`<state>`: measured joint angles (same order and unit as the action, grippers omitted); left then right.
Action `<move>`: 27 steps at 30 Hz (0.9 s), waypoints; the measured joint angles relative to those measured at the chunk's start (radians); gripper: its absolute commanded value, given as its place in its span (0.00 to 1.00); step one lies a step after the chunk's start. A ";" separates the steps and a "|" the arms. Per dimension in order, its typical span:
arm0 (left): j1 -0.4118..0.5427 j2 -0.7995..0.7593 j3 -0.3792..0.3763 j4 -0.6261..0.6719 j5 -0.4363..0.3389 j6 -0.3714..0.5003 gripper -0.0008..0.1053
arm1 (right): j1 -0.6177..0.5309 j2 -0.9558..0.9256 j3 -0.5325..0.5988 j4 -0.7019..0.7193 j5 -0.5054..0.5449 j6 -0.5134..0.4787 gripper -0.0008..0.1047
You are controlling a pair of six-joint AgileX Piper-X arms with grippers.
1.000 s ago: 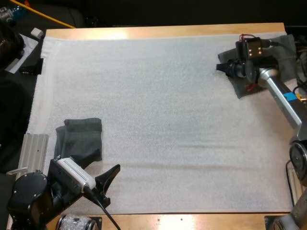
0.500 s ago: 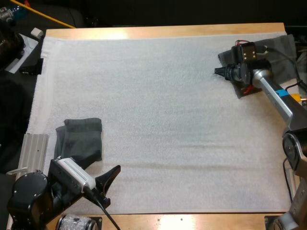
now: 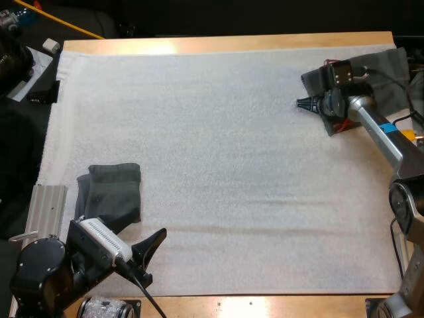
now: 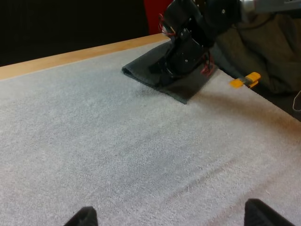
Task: Pick towel from pile, fold and stack
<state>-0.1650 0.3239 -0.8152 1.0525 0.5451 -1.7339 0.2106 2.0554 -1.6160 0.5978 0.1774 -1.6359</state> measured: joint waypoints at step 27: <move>0.000 0.000 0.000 0.000 0.000 0.000 0.59 | 0.097 -0.231 -0.011 0.137 0.078 -0.115 0.53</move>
<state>-0.1650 0.3239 -0.8152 1.0525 0.5451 -1.7339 0.3078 1.8244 -1.6274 0.7351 0.2555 -1.7510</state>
